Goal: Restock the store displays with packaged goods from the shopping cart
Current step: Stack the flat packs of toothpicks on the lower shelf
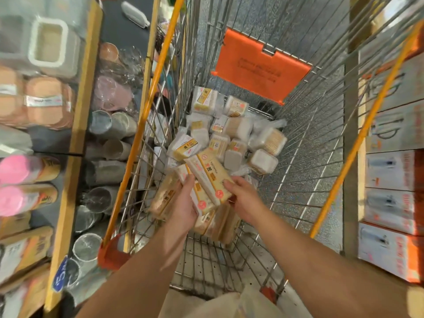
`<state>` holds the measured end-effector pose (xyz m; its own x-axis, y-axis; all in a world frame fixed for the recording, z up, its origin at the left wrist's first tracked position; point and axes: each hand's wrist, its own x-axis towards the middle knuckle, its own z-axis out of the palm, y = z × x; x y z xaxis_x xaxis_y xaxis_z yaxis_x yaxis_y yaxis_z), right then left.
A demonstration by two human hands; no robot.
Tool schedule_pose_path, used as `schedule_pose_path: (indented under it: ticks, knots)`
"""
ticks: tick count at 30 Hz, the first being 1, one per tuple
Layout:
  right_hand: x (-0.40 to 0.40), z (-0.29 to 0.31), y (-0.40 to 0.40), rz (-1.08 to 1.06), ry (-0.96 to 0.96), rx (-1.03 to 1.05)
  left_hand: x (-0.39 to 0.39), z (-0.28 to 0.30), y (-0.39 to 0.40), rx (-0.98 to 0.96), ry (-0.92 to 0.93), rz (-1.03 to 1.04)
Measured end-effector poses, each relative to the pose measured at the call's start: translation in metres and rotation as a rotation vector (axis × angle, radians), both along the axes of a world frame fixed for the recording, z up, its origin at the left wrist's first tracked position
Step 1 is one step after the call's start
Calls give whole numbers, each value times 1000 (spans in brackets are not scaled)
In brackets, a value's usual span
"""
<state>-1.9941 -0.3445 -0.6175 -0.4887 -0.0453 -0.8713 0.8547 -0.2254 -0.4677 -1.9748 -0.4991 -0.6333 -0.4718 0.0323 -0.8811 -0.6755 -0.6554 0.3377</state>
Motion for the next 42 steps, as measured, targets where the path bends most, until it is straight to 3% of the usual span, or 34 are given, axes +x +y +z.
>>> schedule_pose_path:
  ticks: [5,10,14,19,25,32,39,42]
  knots:
    - [4,-2,-14,163,51,68,-1,-9,-2,-94,78,-46]
    - [1,-9,-13,227,-19,65,-2,-19,-13,-134,5,-74]
    - [2,-34,16,221,-133,251,-11,-30,-38,-378,-36,-267]
    - [12,-58,16,634,-85,413,-5,-45,-65,-538,-166,-388]
    - [7,-92,-10,1257,73,651,12,-54,-68,-490,-227,-400]
    - [1,-111,-18,1568,43,643,13,-56,-65,-478,-198,-464]
    - [7,-101,-9,1399,101,571,12,-43,-63,-490,-181,-519]
    - [6,-72,14,1093,77,527,9,-22,-59,-487,-130,-519]
